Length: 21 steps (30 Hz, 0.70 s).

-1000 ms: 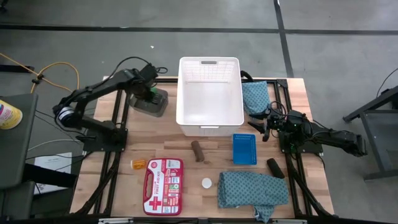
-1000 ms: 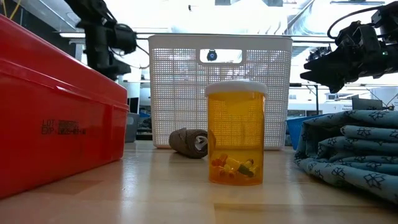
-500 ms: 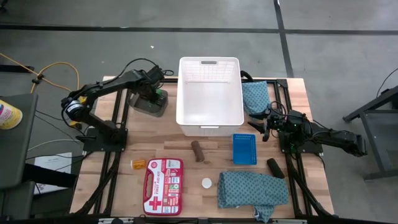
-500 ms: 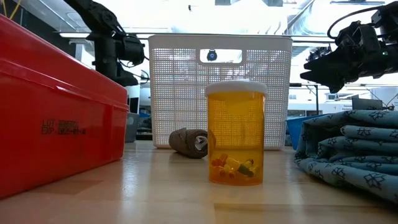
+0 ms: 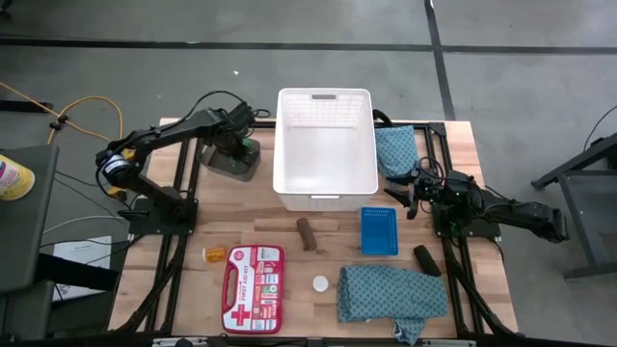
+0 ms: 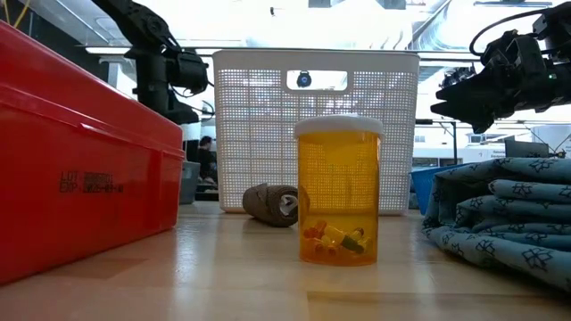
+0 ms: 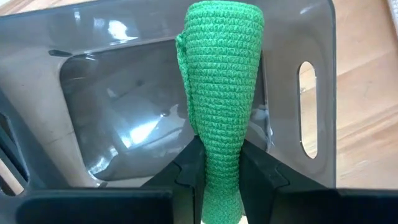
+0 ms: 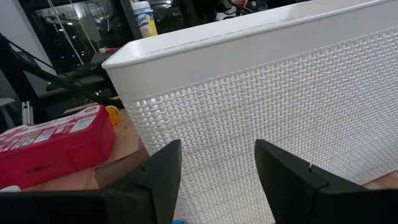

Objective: Pick & place medical supplies in basket/bin
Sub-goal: Put the green bandage into the black bin

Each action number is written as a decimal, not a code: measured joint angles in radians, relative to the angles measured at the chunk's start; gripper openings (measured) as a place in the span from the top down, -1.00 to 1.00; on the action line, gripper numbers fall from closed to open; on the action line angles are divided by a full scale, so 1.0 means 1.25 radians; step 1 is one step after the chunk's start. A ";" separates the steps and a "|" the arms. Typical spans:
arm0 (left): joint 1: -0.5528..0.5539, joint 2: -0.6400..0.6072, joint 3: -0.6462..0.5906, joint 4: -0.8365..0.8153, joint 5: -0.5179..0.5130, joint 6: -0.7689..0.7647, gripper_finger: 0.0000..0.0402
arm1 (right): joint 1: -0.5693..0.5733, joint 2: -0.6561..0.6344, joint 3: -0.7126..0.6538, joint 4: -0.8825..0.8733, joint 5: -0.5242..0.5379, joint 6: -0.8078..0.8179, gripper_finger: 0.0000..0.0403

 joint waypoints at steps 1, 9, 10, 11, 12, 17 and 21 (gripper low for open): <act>-0.002 0.006 0.000 0.002 -0.004 -0.001 0.66 | 0.000 0.000 0.000 0.000 0.000 0.000 0.05; -0.011 0.072 -0.001 0.036 -0.014 -0.004 0.66 | 0.000 0.000 0.000 0.000 0.000 0.000 0.05; -0.011 0.077 -0.001 0.037 -0.014 -0.004 0.66 | 0.000 0.000 0.000 0.000 0.000 0.000 0.05; -0.011 0.080 -0.001 0.038 -0.013 -0.004 0.66 | 0.000 0.000 0.000 0.000 0.000 0.000 0.05; -0.011 0.080 -0.001 0.040 -0.011 -0.004 0.66 | 0.000 0.000 0.000 0.000 0.000 0.000 0.05; -0.011 0.080 -0.001 0.043 -0.006 -0.004 0.66 | 0.000 0.000 0.000 0.000 0.000 0.000 0.05; -0.011 0.080 -0.001 0.045 -0.005 -0.004 0.66 | 0.000 0.000 0.000 0.000 0.000 0.000 0.05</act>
